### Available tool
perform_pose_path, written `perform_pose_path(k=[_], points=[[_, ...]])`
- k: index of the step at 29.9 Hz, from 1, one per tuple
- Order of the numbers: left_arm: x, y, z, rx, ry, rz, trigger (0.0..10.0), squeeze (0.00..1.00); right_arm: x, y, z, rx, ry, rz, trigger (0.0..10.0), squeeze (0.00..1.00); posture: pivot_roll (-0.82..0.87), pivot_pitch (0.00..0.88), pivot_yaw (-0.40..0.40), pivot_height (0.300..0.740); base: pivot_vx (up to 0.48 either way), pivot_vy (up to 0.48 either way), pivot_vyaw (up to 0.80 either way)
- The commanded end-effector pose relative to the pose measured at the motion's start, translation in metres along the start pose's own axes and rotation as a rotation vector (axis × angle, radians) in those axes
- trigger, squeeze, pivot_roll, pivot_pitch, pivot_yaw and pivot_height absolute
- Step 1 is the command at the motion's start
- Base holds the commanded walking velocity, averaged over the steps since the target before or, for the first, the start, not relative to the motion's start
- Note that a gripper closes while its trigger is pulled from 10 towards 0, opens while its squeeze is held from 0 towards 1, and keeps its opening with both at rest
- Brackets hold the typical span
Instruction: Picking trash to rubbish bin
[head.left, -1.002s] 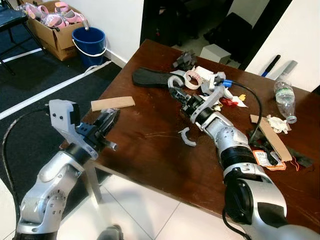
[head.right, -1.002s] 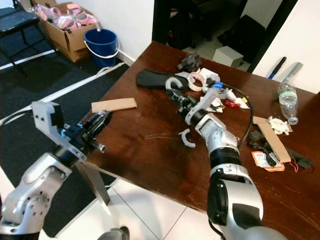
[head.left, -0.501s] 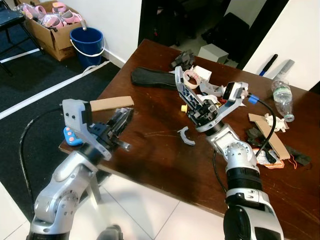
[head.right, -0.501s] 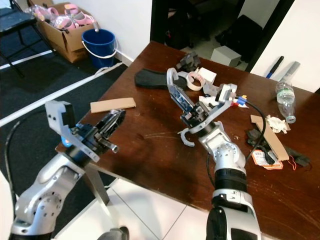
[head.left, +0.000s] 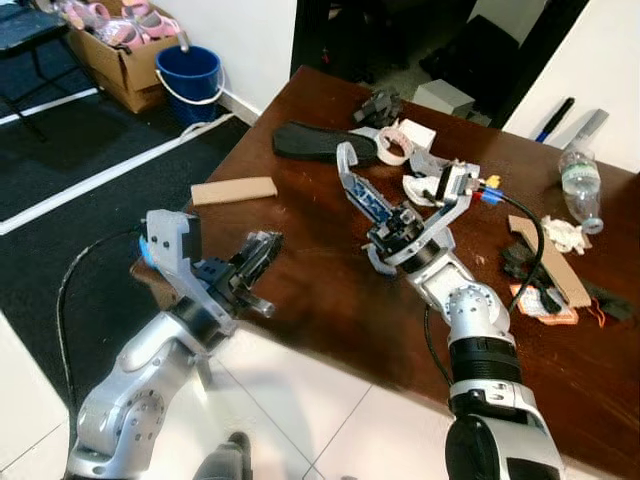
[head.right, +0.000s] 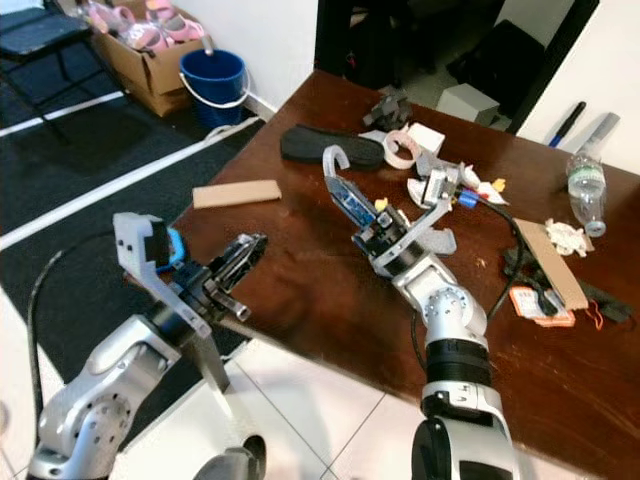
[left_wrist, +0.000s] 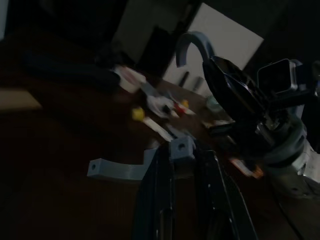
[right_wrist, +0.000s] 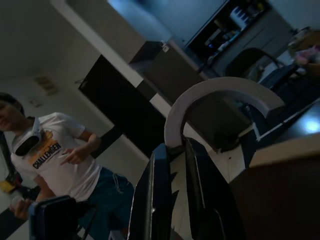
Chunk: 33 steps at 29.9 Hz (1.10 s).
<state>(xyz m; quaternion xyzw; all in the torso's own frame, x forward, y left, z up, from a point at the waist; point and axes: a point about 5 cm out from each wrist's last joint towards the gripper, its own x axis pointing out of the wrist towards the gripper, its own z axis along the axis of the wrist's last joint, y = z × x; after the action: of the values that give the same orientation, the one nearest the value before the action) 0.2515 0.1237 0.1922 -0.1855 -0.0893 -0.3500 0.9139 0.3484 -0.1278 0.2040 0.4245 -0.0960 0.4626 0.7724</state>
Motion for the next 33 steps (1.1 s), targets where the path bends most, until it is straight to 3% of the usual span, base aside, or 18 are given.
perform_pose_path(k=[1, 10, 19, 33], points=[[0.001, -0.003, 0.0, 0.011, 0.007, -0.013, 10.0, 0.0, -0.004, -0.002, 0.001, -0.004, -0.011, -0.019, 10.0, 0.0, 0.24, 0.126, -0.113, 0.74, -0.454, 0.0, 0.0], [0.002, -0.003, 0.001, 0.02, 0.009, -0.015, 10.0, 0.0, -0.008, -0.001, -0.004, -0.018, 0.013, -0.014, 10.0, 0.0, 0.24, 0.124, -0.111, 0.74, -0.452, 0.0, 0.0], [0.004, -0.003, -0.002, 0.017, 0.01, -0.016, 10.0, 0.0, -0.021, -0.015, -0.005, -0.057, 0.055, -0.139, 10.0, 0.0, 0.23, 0.125, -0.111, 0.74, -0.453, 0.0, 0.0], [0.004, 0.007, -0.006, 0.008, 0.006, 0.023, 10.0, 0.0, -0.024, -0.024, -0.013, -0.108, 0.119, -0.22, 10.0, 0.0, 0.21, 0.125, -0.116, 0.74, -0.055, 0.0, -0.77]])
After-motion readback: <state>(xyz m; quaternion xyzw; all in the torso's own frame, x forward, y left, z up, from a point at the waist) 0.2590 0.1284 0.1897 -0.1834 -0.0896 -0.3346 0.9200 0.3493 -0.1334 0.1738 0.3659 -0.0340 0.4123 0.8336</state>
